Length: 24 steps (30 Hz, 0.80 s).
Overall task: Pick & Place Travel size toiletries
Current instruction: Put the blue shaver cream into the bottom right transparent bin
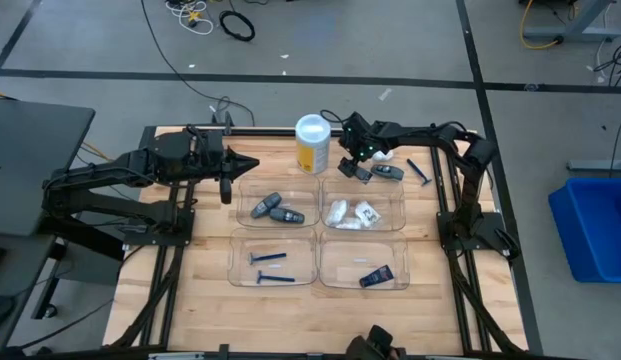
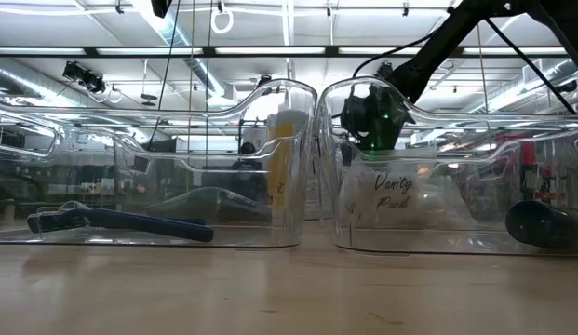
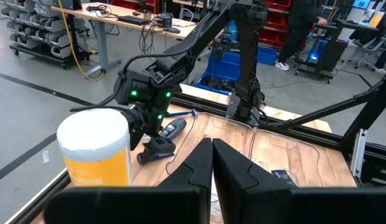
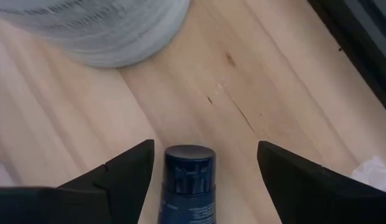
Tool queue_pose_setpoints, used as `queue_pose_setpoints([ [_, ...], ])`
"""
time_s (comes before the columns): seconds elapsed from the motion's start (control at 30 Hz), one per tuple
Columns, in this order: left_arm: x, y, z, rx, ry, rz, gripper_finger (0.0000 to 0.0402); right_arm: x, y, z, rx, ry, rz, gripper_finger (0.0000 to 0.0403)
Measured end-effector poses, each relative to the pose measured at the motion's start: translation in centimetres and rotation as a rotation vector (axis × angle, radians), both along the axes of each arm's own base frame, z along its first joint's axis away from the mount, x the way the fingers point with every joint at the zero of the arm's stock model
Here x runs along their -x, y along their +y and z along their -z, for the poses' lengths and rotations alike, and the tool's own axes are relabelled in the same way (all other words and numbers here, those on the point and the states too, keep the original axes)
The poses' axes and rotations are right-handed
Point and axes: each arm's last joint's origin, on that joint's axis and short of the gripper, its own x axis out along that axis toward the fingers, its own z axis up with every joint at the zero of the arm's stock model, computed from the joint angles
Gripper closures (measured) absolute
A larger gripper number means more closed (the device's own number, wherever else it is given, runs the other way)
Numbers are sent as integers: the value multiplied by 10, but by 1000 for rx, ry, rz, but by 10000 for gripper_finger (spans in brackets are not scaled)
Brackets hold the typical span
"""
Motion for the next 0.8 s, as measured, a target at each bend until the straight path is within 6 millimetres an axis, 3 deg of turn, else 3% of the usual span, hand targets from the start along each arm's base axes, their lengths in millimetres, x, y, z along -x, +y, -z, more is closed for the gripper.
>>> queue_pose_setpoints([
  [0.8, 0, 0, 0, 4, -1, -19, 395, -8, 9, 13, 58, 85, -50, 149],
])
